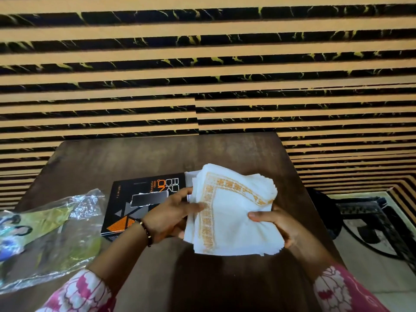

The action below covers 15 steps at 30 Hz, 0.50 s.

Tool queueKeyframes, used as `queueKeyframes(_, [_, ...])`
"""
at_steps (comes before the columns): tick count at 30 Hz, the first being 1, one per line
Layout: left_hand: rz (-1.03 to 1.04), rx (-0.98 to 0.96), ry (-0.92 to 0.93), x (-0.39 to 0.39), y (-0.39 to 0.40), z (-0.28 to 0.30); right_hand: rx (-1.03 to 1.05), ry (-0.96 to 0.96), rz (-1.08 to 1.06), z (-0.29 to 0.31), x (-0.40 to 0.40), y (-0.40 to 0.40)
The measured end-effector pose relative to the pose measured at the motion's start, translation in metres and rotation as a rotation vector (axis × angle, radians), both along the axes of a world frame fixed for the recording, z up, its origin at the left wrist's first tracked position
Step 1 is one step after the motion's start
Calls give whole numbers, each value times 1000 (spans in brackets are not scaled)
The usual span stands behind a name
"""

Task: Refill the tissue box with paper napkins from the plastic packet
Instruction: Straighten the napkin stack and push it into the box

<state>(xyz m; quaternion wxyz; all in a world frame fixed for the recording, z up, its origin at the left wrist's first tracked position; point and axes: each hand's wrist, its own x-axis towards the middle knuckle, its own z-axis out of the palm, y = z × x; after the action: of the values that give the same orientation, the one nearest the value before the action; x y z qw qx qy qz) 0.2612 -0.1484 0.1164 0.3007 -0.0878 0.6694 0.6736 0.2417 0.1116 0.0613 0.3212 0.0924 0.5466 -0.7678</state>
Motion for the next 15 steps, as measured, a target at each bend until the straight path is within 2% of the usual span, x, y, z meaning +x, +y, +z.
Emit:
queueKeyframes(2, [18,-78,34,-6,-11,0,5,-19,-56,-6,-8,-1])
queueKeyframes(4, [121,-203,168,-13,-21,-8,-20,-6,-93,-10,-17,-2])
queueKeyframes(6, [190,-507,444,-25,-37,-21,-81,5,-124,-11,-26,-6])
queueKeyframes(8, [131,-801,658,-34,-49,-39,-148,16,-154,-12,-36,-10])
queueKeyframes(11, [-77,-1146,662,-36,-61,-66,-142,-29,-169,-22,-53,-23])
queueKeyframes(13, [-156,-1259,642,-35,-62,-81,-51,-66,-139,-29,-59,-29])
queueKeyframes(15, [-173,-1288,650,-36,-62,-87,77,-91,-122,-35,-65,-31])
